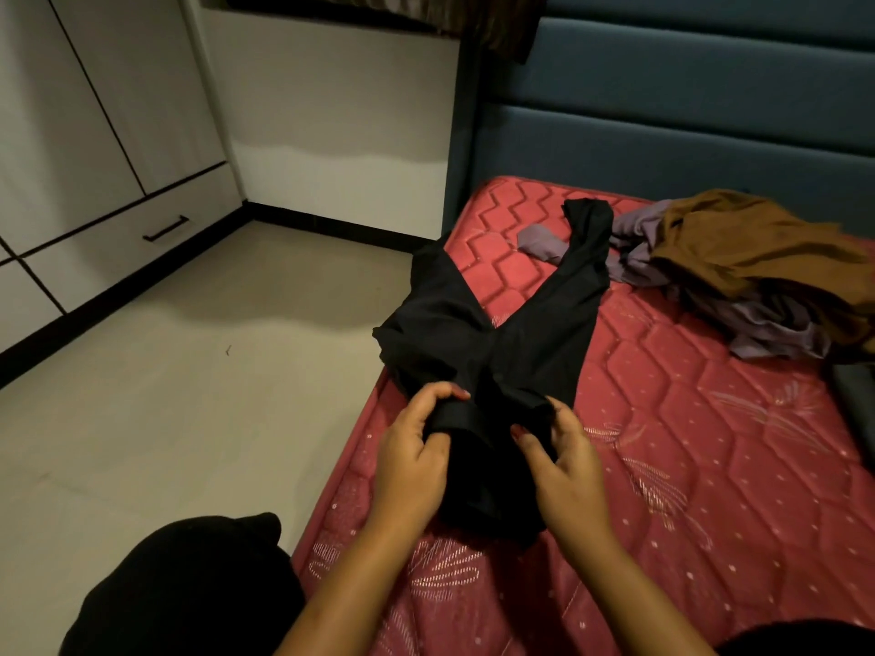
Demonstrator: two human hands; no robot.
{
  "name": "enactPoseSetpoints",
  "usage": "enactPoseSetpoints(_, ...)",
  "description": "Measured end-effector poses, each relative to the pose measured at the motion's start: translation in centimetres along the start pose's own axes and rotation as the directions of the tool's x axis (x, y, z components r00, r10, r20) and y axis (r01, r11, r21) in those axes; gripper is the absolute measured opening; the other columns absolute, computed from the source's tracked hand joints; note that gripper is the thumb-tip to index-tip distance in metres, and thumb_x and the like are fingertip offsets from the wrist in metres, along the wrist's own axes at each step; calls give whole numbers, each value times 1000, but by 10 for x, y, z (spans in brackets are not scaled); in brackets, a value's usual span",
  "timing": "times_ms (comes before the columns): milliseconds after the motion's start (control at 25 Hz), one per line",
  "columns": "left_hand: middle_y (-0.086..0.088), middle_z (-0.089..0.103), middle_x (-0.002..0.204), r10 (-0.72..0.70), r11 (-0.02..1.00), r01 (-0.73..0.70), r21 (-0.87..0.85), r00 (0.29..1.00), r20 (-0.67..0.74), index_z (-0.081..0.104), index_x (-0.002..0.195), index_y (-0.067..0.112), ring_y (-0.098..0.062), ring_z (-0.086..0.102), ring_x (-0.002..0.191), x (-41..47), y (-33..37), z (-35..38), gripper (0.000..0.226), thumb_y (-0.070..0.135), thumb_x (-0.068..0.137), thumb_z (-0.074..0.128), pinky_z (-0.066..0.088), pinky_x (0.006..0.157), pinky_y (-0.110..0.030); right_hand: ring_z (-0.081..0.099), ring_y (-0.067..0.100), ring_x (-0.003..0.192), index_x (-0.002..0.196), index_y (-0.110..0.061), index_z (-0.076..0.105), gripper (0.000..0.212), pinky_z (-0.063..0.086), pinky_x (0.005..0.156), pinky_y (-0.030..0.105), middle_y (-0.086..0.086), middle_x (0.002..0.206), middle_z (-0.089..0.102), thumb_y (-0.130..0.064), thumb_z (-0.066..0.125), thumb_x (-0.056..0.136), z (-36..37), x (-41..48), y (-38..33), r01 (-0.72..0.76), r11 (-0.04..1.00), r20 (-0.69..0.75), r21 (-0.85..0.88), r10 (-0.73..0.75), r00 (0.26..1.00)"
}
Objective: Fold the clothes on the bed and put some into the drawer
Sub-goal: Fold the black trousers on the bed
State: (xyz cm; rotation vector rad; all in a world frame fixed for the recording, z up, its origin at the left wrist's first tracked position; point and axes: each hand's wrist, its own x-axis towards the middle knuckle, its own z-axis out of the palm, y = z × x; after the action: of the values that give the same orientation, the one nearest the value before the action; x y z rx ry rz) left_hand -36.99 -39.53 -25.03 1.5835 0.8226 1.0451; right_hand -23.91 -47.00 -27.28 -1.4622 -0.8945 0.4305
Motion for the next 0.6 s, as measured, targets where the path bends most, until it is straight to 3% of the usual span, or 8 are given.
enactPoseSetpoints(120,24,60,99,7,1000,-6,-10,996,84,55,100,32,-1,57,99,-8,5,8,43,6,68,43,42,87,-16,67,7,91,99,-21,63,21,49,81,21,-6,94,72,-7,63,84,3,-2,-10,26,999,-27,35,-25,999)
enactPoseSetpoints(280,26,56,104,-42,974,79,-214,984,171,47,112,30,-4,55,104,-16,13,19,41,12,75,44,44,91,-21,65,3,91,103,-26,63,23,49,80,18,-17,94,68,-17,55,84,13,-16,-16,109,992,-38,-71,-112,993)
enactPoseSetpoints(400,7,53,126,-43,950,100,-297,980,195,39,127,29,-8,54,116,-21,16,20,56,31,76,63,45,98,-26,62,-7,91,106,-35,58,21,45,78,10,-26,99,66,-31,52,86,11,-18,-20,182,972,-15,-150,-186,982)
enactPoseSetpoints(480,8,52,129,-62,968,88,-236,991,117,36,131,30,-3,55,118,-20,17,19,80,42,62,76,45,97,-22,61,-7,97,112,-30,60,33,43,82,7,-30,101,64,-32,46,82,13,-23,-14,197,961,37,-194,-194,980)
enactPoseSetpoints(600,17,49,128,-89,986,78,-144,993,-76,38,130,33,4,51,117,-13,14,14,92,42,51,83,44,96,-18,60,5,102,107,-15,68,39,42,89,11,-16,103,64,-25,46,76,16,-32,-5,220,943,234,-248,-162,959)
